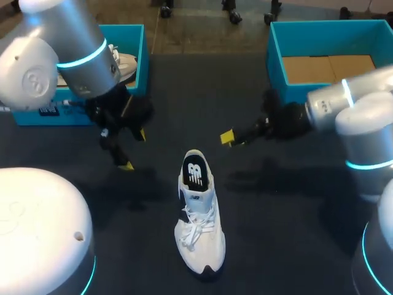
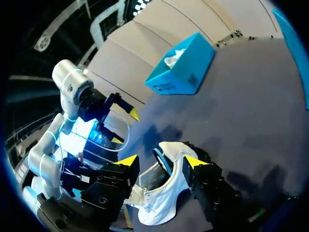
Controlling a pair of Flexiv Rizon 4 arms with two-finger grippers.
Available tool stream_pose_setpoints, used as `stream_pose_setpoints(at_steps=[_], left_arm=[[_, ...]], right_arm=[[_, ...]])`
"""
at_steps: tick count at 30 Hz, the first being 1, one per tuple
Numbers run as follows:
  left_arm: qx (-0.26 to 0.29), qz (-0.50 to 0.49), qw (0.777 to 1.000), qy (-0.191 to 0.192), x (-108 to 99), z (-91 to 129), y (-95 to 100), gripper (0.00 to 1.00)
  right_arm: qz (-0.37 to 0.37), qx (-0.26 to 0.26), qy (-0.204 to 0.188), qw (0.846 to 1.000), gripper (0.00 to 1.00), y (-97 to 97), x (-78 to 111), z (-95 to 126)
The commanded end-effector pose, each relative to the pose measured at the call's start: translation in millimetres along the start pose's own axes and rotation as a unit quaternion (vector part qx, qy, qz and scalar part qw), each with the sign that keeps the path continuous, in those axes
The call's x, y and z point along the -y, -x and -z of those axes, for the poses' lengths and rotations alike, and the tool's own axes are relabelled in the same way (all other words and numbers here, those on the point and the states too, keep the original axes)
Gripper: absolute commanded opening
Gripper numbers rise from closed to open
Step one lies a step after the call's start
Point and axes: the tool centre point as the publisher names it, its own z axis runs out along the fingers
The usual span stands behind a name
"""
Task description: Take the shoe out of the shoebox, open the shoe tongue, remove and reinsert the insole, then place the shoe into the shoebox
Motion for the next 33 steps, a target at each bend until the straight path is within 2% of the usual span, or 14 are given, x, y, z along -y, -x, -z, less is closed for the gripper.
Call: stream_pose_setpoints(at_steps=[1, 4, 7, 10, 12, 14, 18, 20, 33], left_arm=[[-0.015, 0.000, 1.000, 0.005, -9.1, 15.1, 10.6, 1.00], [-0.019, -0.003, 1.000, 0.001, -18.4, 26.1, 15.7, 1.00], [-0.019, -0.006, 1.000, -0.005, -28.0, 37.5, 20.6, 1.00], [-0.016, -0.018, 1.000, 0.000, -36.6, 48.8, 23.6, 1.00], [-0.015, -0.031, 0.999, 0.000, -44.1, 58.8, 26.6, 1.00], [-0.024, -0.054, 0.998, -0.001, -53.2, 67.2, 28.7, 1.00], [-0.034, -0.098, 0.995, -0.008, -74.6, 87.1, 36.9, 1.00], [-0.034, -0.098, 0.995, -0.008, -74.6, 87.1, 36.9, 1.00], [-0.034, -0.098, 0.995, -0.008, -74.6, 87.1, 36.9, 1.00]], right_arm=[[-0.027, 0.046, -0.179, 0.982, 0.49, -8.0, -7.2, 24.1], [-0.047, 0.072, -0.194, 0.977, 0.48, -9.6, -11.9, 28.6], [-0.061, 0.099, -0.200, 0.973, 0.42, -12.6, -16.2, 32.5], [-0.069, 0.120, -0.204, 0.969, 0.41, -18.3, -19.3, 33.0], [-0.076, 0.139, -0.206, 0.966, 0.29, -24.1, -21.6, 32.2], [-0.079, 0.152, -0.207, 0.963, 0.00, -29.9, -22.9, 30.7], [-0.094, 0.185, -0.201, 0.957, 0.00, -43.4, -22.8, 25.4], [-0.114, 0.205, -0.188, 0.954, 0.00, -50.9, -21.5, 23.1], [-0.114, 0.205, -0.188, 0.954, 0.00, -50.9, -21.5, 23.1]])
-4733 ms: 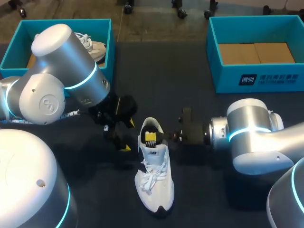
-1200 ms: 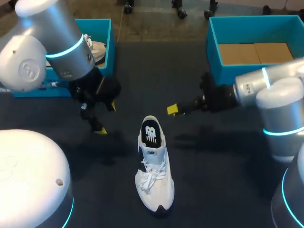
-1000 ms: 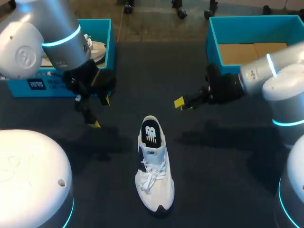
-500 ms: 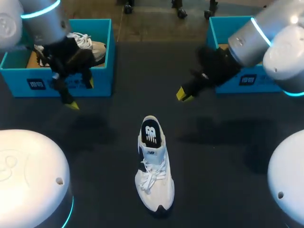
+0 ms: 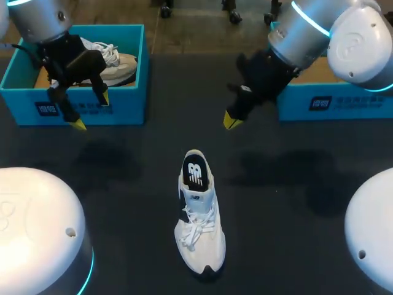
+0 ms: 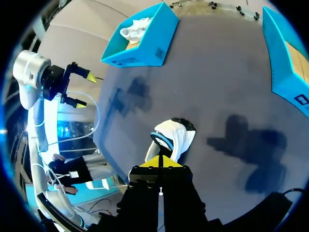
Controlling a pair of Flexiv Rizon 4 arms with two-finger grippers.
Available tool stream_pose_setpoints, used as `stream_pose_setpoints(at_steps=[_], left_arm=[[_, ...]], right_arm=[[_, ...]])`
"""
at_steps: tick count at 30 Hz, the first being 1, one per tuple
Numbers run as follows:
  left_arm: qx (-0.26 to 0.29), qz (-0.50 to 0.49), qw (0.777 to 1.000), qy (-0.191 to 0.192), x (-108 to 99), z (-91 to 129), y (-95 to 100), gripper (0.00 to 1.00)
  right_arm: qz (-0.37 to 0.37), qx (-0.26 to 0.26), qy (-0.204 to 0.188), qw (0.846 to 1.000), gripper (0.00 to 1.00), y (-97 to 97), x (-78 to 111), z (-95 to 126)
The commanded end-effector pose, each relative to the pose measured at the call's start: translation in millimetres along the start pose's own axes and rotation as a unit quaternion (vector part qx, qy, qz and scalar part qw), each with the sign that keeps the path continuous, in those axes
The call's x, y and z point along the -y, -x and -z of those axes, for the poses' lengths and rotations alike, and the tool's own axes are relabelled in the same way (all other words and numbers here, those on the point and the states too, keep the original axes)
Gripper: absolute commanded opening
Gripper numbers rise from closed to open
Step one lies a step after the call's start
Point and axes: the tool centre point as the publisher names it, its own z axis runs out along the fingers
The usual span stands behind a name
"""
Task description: Take the shoe out of the shoebox, open the shoe tongue, remove and reinsert the insole, then place the shoe into the shoebox
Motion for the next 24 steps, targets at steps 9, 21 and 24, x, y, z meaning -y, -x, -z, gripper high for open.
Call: stream_pose_setpoints(at_steps=[9, 21, 24], left_arm=[[-0.031, -0.096, 0.995, 0.028, -43.6, 25.1, 15.5, 1.00], [-0.056, -0.132, 0.989, 0.045, -69.9, 39.0, 31.8, 1.00], [-0.056, -0.132, 0.989, 0.045, -69.9, 39.0, 31.8, 1.00]], right_arm=[[-0.034, 0.111, 0.048, 0.992, 0.00, -53.4, 13.6, -32.6], [-0.071, 0.220, 0.061, 0.971, 0.00, -75.7, 16.8, -59.2], [-0.071, 0.220, 0.061, 0.971, 0.00, -75.7, 16.8, -59.2]])
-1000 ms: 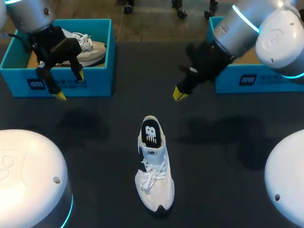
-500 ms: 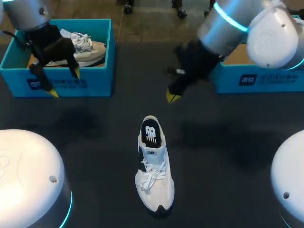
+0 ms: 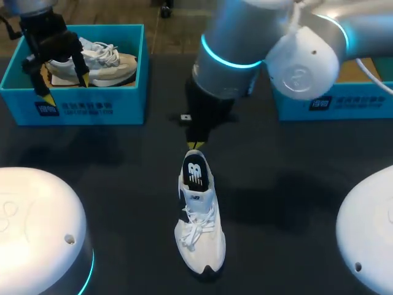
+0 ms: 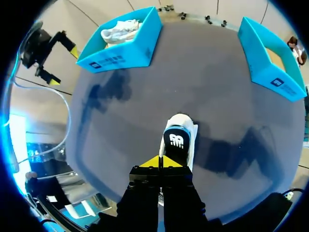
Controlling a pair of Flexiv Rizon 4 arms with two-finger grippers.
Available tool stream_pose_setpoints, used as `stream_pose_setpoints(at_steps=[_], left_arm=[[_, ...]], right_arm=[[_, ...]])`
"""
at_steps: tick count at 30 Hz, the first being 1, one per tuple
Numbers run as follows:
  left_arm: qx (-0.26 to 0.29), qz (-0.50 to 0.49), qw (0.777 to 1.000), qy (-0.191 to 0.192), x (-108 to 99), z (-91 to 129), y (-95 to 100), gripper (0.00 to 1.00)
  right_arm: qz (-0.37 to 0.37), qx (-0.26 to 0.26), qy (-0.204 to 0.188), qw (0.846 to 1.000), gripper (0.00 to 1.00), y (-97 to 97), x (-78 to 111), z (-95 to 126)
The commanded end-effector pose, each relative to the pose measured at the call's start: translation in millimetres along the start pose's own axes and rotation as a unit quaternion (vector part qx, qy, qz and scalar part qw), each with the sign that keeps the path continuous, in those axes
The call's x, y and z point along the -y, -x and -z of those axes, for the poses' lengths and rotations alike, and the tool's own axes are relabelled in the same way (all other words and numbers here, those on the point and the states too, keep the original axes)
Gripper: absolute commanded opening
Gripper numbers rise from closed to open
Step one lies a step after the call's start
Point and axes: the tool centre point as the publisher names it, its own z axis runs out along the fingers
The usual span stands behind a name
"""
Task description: Take the shoe out of the shoebox, open the shoe tongue, remove and reinsert the insole, then place the shoe into the shoebox
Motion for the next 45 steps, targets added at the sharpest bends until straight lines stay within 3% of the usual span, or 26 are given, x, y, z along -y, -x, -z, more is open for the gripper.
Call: stream_pose_setpoints(at_steps=[1, 14, 25, 33, 45], left_arm=[[-0.008, -0.008, 1.000, 0.001, -1.8, 0.3, 1.9, 1.00], [0.000, -0.032, 0.999, 0.000, -15.5, 0.7, -0.8, 1.00], [0.000, -0.053, 0.999, -0.006, -18.7, 3.5, -0.3, 1.00], [0.000, -0.053, 0.999, -0.006, -18.7, 3.5, -0.3, 1.00], [0.000, -0.053, 0.999, -0.006, -18.7, 3.5, -0.3, 1.00]], right_arm=[[0.000, 0.037, -0.002, 0.999, 0.00, -4.8, -2.7, -1.0], [0.011, 0.120, 0.007, 0.993, 0.00, -16.4, 4.6, -48.3], [0.009, 0.120, 0.008, 0.993, 0.00, -15.4, 5.6, -50.2], [0.031, 0.171, 0.016, 0.985, 0.00, -3.6, -0.4, -80.1], [0.019, 0.180, 0.048, 0.982, 0.00, 19.8, 6.5, -110.5]])
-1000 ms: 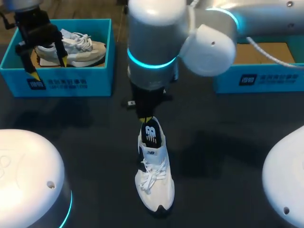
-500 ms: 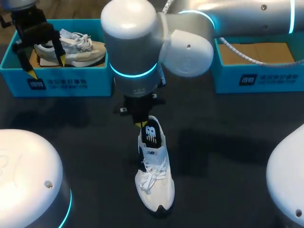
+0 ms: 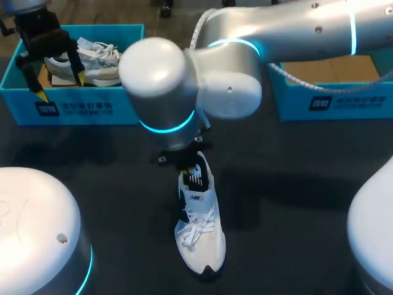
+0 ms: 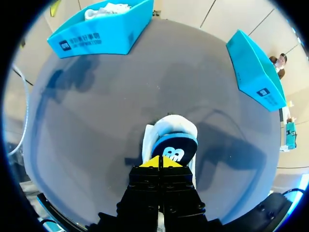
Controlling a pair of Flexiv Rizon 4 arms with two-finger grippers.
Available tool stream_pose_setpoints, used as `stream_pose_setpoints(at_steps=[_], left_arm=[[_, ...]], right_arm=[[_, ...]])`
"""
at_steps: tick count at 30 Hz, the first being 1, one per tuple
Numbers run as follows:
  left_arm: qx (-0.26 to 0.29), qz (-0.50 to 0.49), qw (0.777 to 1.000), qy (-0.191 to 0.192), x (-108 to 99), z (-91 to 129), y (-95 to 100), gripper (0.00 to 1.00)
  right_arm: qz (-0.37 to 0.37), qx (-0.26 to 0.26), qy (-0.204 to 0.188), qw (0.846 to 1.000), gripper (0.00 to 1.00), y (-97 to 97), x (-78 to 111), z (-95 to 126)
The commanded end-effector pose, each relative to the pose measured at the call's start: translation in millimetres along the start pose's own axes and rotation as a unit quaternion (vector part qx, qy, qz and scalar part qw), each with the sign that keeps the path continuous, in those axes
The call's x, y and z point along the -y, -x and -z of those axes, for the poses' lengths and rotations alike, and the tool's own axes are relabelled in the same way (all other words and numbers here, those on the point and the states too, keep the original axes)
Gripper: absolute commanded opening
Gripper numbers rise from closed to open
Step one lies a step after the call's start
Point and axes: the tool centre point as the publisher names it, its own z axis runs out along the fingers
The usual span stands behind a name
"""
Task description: Take the shoe out of the shoebox, open the shoe tongue, remove and reinsert the insole, then place the shoe into the shoebox
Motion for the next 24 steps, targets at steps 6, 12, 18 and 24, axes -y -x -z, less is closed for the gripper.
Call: stream_pose_setpoints(at_steps=[6, 12, 18, 24], left_arm=[[-0.001, 0.000, 1.000, 0.000, -1.1, 0.5, 0.2, 1.00], [-0.001, 0.000, 1.000, 0.000, -1.1, 0.5, 0.2, 1.00], [-0.001, 0.000, 1.000, 0.000, -1.1, 0.5, 0.2, 1.00], [-0.001, 0.000, 1.000, 0.000, -1.1, 0.5, 0.2, 1.00]], right_arm=[[-0.017, -0.022, 0.010, 1.000, 0.00, 4.8, 12.6, -32.4], [-0.019, -0.029, 0.012, 0.999, 0.00, 7.8, 6.7, -47.6], [-0.019, -0.030, 0.002, 0.999, 0.00, 7.7, 1.3, -53.3], [-0.020, -0.036, -0.027, 0.999, 0.00, 6.6, -3.2, -66.5]])
